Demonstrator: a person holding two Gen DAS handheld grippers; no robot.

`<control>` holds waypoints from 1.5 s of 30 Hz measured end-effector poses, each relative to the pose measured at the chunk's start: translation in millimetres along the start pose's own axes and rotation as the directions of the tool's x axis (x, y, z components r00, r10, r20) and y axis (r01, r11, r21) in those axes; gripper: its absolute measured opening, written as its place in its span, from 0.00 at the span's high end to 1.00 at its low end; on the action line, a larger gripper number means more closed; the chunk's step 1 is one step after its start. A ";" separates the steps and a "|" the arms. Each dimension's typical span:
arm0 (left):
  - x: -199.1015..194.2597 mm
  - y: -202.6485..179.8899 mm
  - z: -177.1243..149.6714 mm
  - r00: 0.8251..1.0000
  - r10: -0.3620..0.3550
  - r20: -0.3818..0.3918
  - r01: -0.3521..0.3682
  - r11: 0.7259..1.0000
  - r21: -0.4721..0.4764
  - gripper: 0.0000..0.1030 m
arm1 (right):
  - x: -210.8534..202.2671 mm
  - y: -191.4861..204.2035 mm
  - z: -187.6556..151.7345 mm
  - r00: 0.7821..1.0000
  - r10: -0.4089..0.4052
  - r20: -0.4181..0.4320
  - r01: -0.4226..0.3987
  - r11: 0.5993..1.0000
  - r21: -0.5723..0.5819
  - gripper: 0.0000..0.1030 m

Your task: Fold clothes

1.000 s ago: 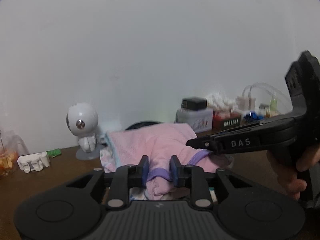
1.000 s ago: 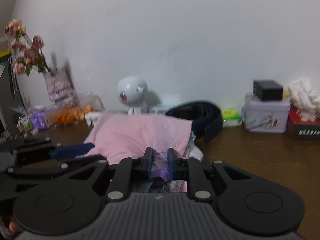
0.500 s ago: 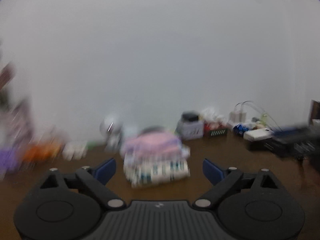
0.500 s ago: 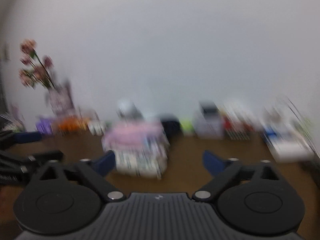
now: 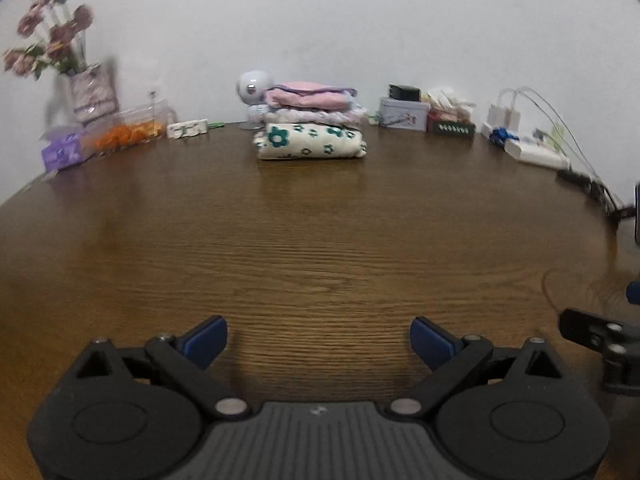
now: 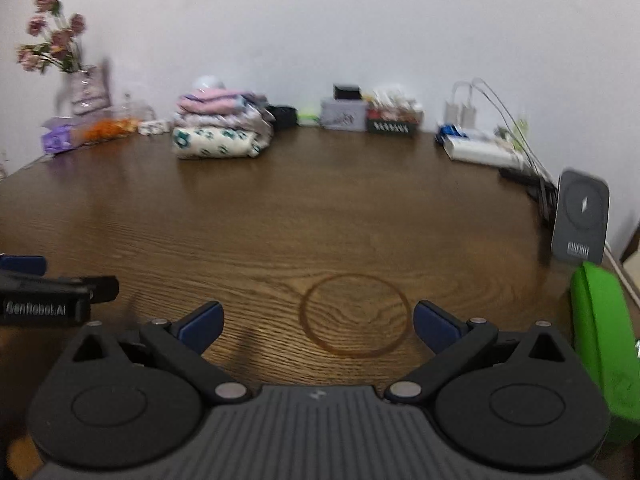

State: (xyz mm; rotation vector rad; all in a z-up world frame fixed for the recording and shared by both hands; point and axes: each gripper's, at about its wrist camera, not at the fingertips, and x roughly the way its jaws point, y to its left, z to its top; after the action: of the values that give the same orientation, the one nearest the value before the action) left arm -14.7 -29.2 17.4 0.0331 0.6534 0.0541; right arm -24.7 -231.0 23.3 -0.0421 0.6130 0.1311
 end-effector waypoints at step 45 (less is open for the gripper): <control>19.5 -0.9 -0.7 1.000 -0.018 -0.018 0.017 1.000 -0.020 0.00 | 24.4 15.4 -13.2 0.998 0.008 -0.061 -0.007 1.000 0.027 0.01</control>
State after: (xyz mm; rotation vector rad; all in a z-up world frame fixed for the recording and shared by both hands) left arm 0.4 -29.0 5.0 0.0079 0.6712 0.0439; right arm -14.5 -214.1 -1.5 -0.0182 0.6763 0.1295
